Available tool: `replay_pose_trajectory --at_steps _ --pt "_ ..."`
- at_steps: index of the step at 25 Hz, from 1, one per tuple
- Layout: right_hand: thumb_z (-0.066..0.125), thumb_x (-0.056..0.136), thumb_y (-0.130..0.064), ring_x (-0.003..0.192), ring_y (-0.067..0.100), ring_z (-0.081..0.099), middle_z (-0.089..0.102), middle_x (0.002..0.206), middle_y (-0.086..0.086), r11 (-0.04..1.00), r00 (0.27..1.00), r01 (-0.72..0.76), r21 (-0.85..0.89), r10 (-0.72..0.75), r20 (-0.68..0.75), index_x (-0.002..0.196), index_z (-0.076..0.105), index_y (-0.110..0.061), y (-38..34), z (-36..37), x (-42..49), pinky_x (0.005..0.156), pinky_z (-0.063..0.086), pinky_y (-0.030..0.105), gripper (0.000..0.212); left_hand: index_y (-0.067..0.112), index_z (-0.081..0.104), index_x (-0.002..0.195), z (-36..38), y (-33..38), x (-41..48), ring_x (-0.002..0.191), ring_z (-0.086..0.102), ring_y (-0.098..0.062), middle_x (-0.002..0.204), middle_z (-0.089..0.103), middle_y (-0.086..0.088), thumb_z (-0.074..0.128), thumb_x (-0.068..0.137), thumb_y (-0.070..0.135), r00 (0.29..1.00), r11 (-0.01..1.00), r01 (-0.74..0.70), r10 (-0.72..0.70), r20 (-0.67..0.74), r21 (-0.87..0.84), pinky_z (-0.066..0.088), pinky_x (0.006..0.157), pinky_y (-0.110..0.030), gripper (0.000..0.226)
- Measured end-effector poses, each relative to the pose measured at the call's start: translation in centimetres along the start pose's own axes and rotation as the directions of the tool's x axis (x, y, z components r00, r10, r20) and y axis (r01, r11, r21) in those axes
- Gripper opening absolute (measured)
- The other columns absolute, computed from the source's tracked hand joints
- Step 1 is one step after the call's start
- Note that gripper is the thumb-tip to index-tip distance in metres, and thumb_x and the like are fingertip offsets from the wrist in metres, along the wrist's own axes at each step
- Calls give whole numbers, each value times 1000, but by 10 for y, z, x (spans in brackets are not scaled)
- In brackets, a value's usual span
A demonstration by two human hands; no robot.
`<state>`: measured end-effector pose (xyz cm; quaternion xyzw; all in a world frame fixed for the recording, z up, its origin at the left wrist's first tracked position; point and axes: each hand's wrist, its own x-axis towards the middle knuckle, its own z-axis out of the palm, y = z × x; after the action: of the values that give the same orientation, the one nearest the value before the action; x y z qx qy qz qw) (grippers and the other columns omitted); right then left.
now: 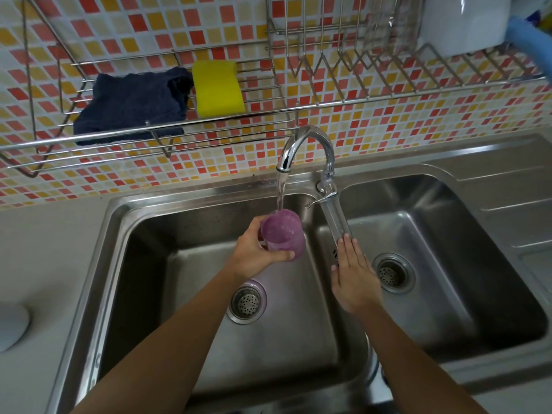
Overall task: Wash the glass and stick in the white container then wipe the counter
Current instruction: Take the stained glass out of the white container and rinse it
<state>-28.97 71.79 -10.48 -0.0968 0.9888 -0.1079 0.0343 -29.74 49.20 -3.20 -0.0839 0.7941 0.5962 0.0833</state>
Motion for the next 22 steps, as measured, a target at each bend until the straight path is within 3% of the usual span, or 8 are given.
replay_pose_trajectory --at_steps 6,12,15,17,20,22 --pt "1 84 -40 143 17 -3 4 157 6 1000 1000 1 26 -1 -14 147 8 -7 1 2 1 117 11 38 72 25 49 122 -1 -2 0 105 59 -14 112 60 6 90 54 12 1000 1000 8 -8 10 -1 54 87 -33 80" --pt "-1 83 -41 141 13 -7 2 157 4 999 1000 23 39 -22 -13 148 6 -9 0 -1 1 113 5 33 73 29 51 118 -8 -4 0 103 60 -13 109 61 7 90 53 12 1000 999 9 -9 6 41 51 90 -33 78" --pt "22 95 -34 141 21 23 29 152 7 950 993 -36 311 69 -96 143 31 -10 -1 -9 1 111 25 35 55 28 51 118 -10 -4 -1 101 59 -11 108 61 8 90 53 12 1000 998 5 -5 6 59 50 90 -32 77" --pt "37 97 -21 123 26 47 51 134 11 869 969 -74 490 178 -169 131 47 -9 5 -22 14 98 38 33 38 28 51 119 -13 -2 -2 100 59 -8 108 61 9 90 54 12 1000 998 -4 3 18 69 50 88 -30 77" --pt "45 91 -6 111 29 53 56 123 16 915 952 12 404 113 -284 125 51 -5 8 -50 51 95 41 32 35 27 52 119 -15 0 -4 98 59 -5 107 61 10 91 53 13 1000 996 -8 7 11 88 49 83 -26 78" --pt "46 89 -2 115 27 52 52 130 12 945 969 110 309 -32 -246 130 48 -10 -3 -69 79 97 42 35 42 28 52 117 -16 2 -4 96 59 -4 106 61 12 91 52 12 1000 997 -6 5 4 79 49 82 -25 77"
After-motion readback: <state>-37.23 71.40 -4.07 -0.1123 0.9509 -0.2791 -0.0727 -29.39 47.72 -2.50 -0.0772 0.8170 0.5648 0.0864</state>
